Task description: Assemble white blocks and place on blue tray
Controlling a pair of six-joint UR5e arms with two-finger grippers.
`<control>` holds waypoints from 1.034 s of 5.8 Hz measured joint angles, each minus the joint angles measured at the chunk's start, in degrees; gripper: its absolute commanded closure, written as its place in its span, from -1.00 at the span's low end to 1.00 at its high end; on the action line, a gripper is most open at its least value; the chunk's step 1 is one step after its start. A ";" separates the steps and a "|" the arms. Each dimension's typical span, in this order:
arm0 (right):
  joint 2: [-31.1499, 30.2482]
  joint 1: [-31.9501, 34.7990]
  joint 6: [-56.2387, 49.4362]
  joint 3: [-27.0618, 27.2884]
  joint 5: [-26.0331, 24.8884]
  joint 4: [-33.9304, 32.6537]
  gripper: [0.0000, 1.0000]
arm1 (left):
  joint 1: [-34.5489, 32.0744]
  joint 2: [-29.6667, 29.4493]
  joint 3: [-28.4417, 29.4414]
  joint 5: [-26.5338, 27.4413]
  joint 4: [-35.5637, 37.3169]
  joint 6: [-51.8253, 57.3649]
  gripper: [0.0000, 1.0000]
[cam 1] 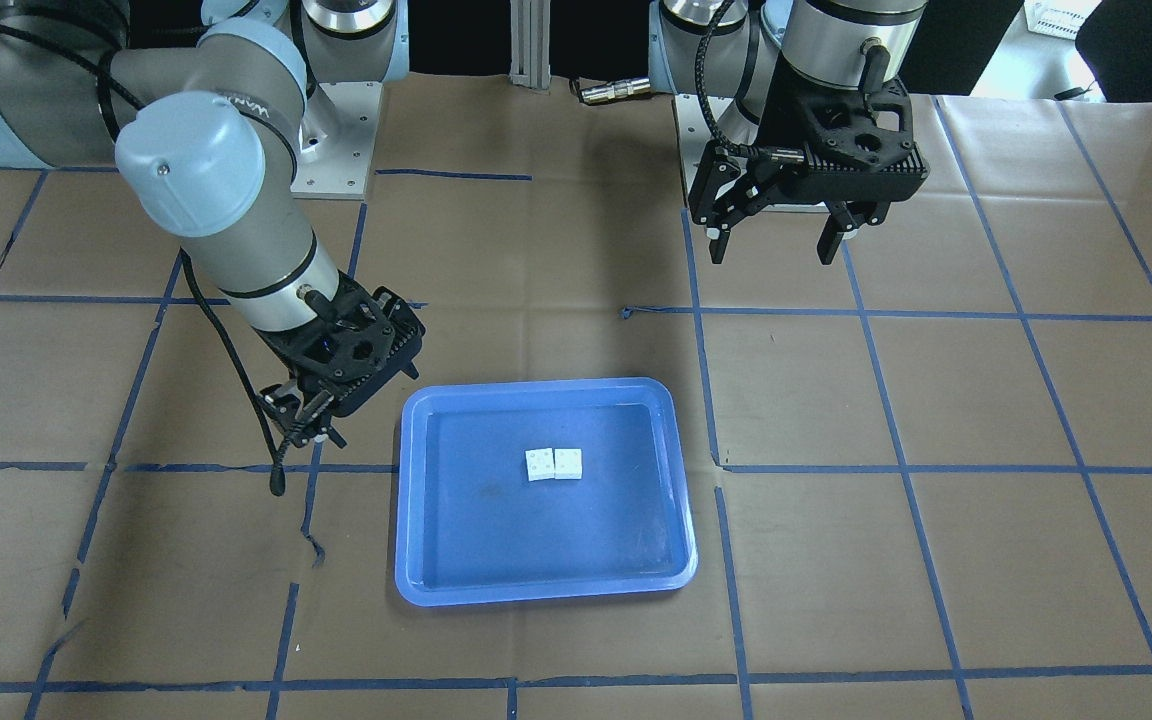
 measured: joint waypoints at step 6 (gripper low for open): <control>-10.18 -3.28 31.02 -8.80 -9.12 24.53 -1.00 | -0.09 -0.02 0.00 -0.07 0.00 0.00 -0.99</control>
